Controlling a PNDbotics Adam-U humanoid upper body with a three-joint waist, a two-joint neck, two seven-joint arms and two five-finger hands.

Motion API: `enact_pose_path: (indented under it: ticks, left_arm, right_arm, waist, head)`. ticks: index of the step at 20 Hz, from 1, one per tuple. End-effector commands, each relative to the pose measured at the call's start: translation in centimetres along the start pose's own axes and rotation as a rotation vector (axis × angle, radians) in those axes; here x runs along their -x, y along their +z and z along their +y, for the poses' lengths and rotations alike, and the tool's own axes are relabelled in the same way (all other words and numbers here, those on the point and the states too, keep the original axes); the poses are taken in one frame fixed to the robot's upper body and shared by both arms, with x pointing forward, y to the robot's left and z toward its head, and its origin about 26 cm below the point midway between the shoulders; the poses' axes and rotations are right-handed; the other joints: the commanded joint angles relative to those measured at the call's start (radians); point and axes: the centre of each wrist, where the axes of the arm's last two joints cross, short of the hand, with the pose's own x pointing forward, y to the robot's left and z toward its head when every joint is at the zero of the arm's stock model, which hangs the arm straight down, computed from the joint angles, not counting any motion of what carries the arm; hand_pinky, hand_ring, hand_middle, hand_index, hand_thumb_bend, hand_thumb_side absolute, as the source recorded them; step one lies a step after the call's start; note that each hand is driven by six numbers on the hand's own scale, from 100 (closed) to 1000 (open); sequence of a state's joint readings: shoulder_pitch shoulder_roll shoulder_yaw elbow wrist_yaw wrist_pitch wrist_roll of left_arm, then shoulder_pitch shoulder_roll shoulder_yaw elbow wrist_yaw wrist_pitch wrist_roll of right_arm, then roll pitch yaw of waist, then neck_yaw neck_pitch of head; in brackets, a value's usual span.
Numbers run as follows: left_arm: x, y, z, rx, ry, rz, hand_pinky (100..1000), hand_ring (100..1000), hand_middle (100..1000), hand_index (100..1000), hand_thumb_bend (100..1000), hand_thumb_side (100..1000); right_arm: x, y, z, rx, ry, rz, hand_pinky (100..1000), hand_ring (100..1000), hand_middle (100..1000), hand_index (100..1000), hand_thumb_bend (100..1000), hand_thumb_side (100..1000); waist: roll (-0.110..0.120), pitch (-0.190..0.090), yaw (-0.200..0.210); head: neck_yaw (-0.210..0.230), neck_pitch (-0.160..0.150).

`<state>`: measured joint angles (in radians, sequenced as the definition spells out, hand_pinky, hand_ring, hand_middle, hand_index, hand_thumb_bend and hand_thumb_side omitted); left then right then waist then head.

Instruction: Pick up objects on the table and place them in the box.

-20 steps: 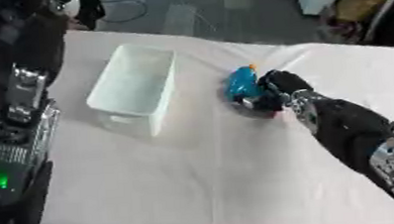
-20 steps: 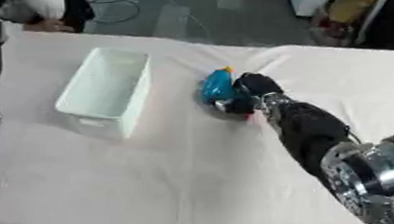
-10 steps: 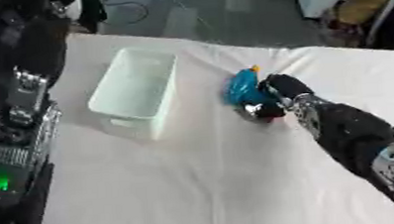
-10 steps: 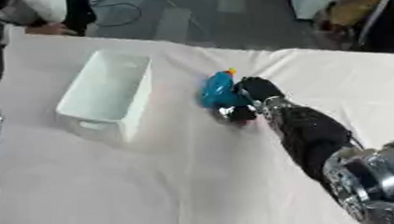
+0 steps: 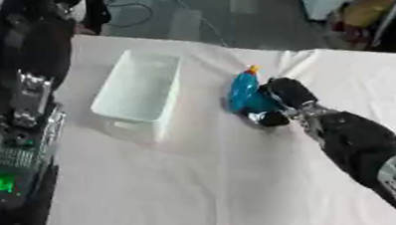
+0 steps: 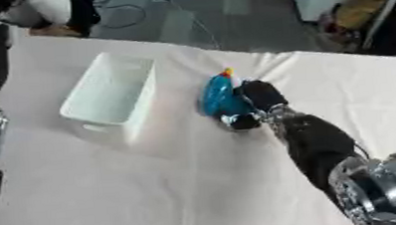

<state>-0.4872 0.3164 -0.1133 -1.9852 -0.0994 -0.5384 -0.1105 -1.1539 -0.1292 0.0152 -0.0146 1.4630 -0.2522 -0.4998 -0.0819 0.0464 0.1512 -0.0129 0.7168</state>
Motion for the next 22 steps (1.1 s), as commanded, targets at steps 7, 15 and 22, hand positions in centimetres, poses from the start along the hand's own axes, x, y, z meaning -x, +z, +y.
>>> enact_pose_path:
  ticks: [7, 15, 22]
  left_arm:
    - [-0.3, -0.8, 0.4, 0.000, -0.012, -0.035, 806, 695, 863, 869, 363, 1000]
    - [-0.3, -0.6, 0.4, 0.004, -0.011, -0.025, 805, 694, 863, 869, 363, 1000]
    - [-0.3, -0.2, 0.4, 0.008, -0.010, -0.011, 806, 695, 863, 869, 363, 1000]
  right_arm:
    - [-0.8, 0.4, 1.2, 0.246, -0.004, -0.038, 100, 100, 100, 100, 100, 573]
    - [0.2, 0.1, 0.1, 0.372, -0.105, -0.105, 100, 100, 100, 100, 100, 581]
    - [1.7, -1.6, -4.0, 0.387, -0.147, -0.146, 100, 100, 100, 100, 100, 566]
  waist:
    - [0.012, 0.000, 0.001]
    - [0.012, -0.009, -0.003]
    - [0.011, -0.024, -0.009]
  head:
    - [0.010, -0.009]
    - [0.015, 0.001]
    - [0.019, 0.009]
